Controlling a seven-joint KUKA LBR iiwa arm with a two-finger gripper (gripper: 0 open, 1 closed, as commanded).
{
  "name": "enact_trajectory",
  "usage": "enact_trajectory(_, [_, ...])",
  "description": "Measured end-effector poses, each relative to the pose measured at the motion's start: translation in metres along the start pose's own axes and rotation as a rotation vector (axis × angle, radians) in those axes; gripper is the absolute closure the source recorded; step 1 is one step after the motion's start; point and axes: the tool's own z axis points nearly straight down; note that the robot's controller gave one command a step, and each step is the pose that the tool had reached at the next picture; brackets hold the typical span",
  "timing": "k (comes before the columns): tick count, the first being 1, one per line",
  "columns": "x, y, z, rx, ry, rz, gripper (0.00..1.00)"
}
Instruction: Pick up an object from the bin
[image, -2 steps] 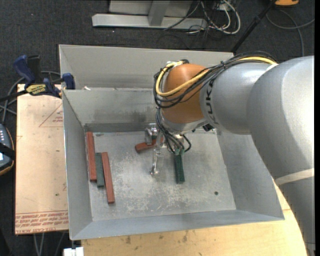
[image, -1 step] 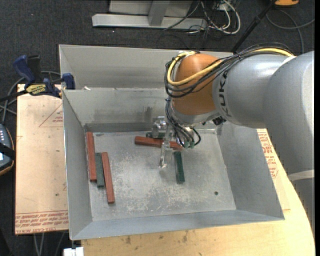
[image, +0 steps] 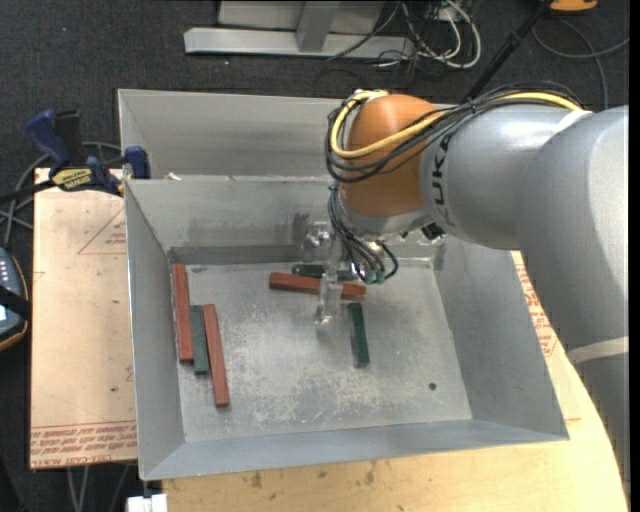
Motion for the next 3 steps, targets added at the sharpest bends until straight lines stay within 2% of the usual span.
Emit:
enact_trajectory(1, [0.0016, -0.0128, 0.0317, 0.0, 0.002, 0.023, 0.0])
enact_trajectory(2, [0.0004, -0.0122, 0.0305, -0.001, 0.001, 0.024, 0.0])
enact_trajectory(3, [-0.0011, -0.0124, 0.0277, -0.001, -0.001, 0.025, 1.0])
